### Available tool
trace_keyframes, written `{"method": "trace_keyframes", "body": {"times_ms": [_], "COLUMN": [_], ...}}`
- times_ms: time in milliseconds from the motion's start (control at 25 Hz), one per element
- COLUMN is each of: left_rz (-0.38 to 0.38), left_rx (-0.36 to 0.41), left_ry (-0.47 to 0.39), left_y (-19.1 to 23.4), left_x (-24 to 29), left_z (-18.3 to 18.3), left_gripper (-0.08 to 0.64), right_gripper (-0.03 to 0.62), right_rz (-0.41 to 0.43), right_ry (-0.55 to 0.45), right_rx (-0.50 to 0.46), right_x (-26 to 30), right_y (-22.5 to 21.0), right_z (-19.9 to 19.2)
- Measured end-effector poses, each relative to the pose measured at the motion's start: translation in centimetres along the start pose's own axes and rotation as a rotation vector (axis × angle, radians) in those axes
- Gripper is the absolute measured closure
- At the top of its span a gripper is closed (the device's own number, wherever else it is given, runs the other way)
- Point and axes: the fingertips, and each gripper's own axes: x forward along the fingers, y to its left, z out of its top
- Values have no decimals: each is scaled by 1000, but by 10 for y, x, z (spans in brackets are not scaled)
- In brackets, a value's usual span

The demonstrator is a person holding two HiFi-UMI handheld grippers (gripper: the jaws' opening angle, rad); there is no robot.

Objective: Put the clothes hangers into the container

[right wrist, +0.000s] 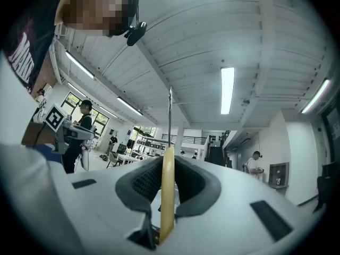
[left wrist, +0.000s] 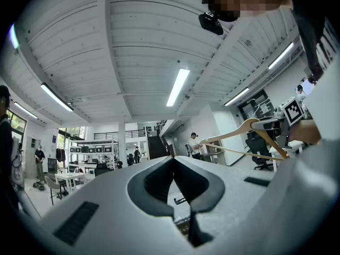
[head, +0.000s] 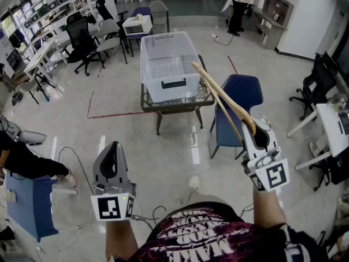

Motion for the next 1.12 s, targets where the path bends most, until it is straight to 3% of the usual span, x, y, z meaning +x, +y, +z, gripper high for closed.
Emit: {"method": "trace_keyframes", "body": {"times_ms": [400, 920, 1120], "left_rz": [-50, -104, -138], "left_rx": [-9, 13, -7], "left_ry": [30, 83, 120], "left_y": [-10, -25, -47], "left_x": [77, 153, 182], "left_z": [-27, -49, -75], "left_gripper": [554, 554, 554], "right_gripper": [531, 531, 531], "right_rz": [26, 22, 20], "right_ry": [36, 38, 66], "right_rx": [42, 57, 79], "right_x": [62, 99, 104], "right_y": [-23, -67, -87], "right_z": [-46, -75, -98]}}
